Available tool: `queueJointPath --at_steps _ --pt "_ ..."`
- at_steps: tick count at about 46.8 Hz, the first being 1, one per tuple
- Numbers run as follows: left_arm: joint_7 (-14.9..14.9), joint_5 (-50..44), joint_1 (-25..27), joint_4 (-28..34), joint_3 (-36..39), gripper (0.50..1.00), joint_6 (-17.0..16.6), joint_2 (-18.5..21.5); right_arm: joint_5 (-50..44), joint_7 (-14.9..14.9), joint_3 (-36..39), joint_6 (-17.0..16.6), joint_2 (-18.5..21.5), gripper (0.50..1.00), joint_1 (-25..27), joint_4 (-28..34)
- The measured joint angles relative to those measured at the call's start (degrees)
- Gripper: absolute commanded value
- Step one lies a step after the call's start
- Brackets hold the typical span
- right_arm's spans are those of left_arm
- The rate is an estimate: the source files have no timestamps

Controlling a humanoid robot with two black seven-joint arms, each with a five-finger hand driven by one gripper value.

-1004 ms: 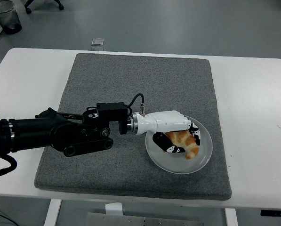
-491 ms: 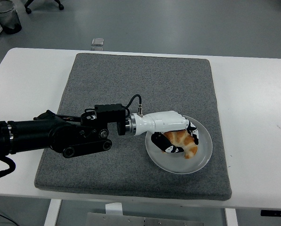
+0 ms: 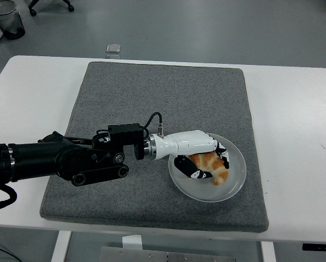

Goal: Place the bread on the plate

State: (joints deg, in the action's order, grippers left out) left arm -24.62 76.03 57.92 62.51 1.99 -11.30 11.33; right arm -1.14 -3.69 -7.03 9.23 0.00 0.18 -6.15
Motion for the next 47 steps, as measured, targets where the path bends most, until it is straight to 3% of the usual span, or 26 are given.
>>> queueJointPath --at_steps 15,18,25,30,47 --pt "0.0 -0.3 -0.6 0.1 -0.2 0.773 0.0 0.2 0.0 0.0 0.0 0.0 0.0 0.938 0.0 0.0" --pt "0.0 -0.3 -0.7 0.2 -0.2 0.814 0.0 0.3 0.0 0.0 0.0 0.0 0.0 0.938 0.0 0.0" --pt "0.0 -0.3 -0.7 0.2 -0.3 0.855 0.0 0.4 0.0 0.0 0.0 0.0 0.0 0.938 0.0 0.0" --pt "0.0 -0.3 -0.7 0.4 -1.3 0.919 0.0 0.5 0.0 0.0 0.0 0.0 0.0 0.938 0.0 0.0" --pt "0.1 -1.5 -0.7 0.6 -2.0 0.984 0.0 0.9 0.0 0.0 0.0 0.0 0.0 0.938 0.0 0.0"
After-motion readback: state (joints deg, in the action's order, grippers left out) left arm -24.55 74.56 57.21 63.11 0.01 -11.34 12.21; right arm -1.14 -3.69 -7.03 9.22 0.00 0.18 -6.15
